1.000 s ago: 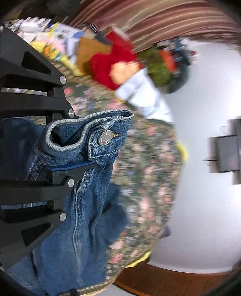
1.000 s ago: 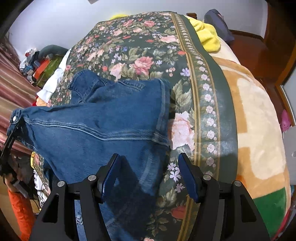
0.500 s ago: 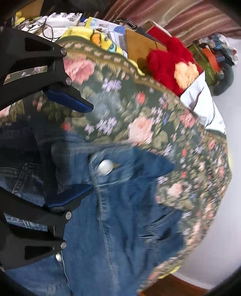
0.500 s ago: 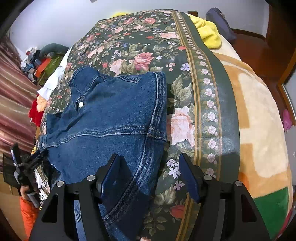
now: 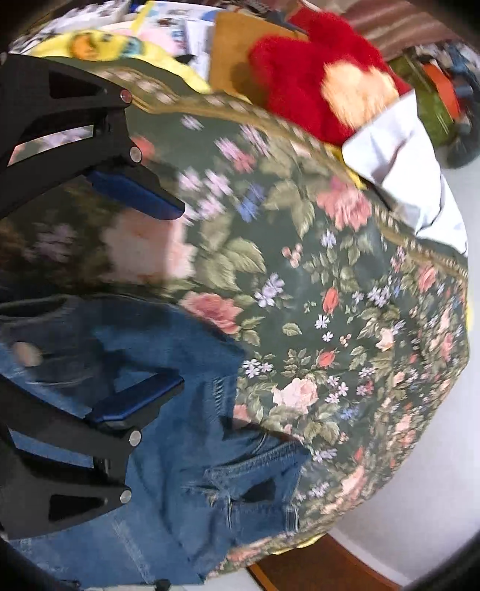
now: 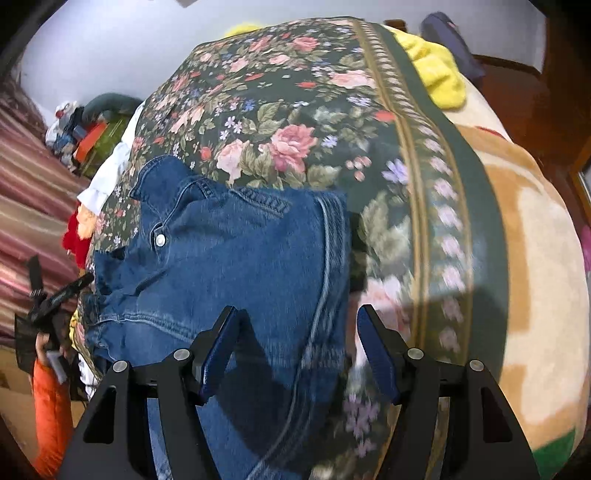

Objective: Fold large clothes

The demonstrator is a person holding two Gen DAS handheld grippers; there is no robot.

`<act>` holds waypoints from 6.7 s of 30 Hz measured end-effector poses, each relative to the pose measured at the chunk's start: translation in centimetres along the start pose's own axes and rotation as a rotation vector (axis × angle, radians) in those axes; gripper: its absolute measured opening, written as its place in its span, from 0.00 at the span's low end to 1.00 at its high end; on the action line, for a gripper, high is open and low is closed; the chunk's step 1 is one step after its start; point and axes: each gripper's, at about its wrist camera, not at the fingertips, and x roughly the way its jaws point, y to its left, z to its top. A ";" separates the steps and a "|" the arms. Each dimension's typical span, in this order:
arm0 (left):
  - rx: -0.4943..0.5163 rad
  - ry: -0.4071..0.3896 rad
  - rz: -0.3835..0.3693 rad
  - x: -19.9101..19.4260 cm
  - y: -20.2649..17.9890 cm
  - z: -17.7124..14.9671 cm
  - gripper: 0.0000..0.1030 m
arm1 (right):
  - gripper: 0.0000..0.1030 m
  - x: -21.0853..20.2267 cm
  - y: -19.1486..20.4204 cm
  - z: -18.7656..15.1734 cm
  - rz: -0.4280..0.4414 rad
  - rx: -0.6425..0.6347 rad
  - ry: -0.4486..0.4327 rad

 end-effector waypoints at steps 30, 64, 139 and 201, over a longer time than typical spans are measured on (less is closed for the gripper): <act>-0.120 -0.082 0.095 0.3 3.6 5.5 0.11 | 0.12 9.3 10.1 13.9 -0.240 -0.305 -0.140; 0.089 -0.262 0.244 -13.8 -1.7 -2.7 0.60 | 0.57 7.1 10.3 10.1 -0.561 -0.361 -0.202; -0.139 -0.389 -0.120 -21.4 -0.9 -12.4 0.16 | 0.14 -10.8 12.6 -8.2 0.169 -0.262 -0.246; 0.026 -0.256 0.304 -9.5 -1.9 4.1 0.54 | 0.15 -6.7 5.8 7.3 -0.131 -0.313 -0.286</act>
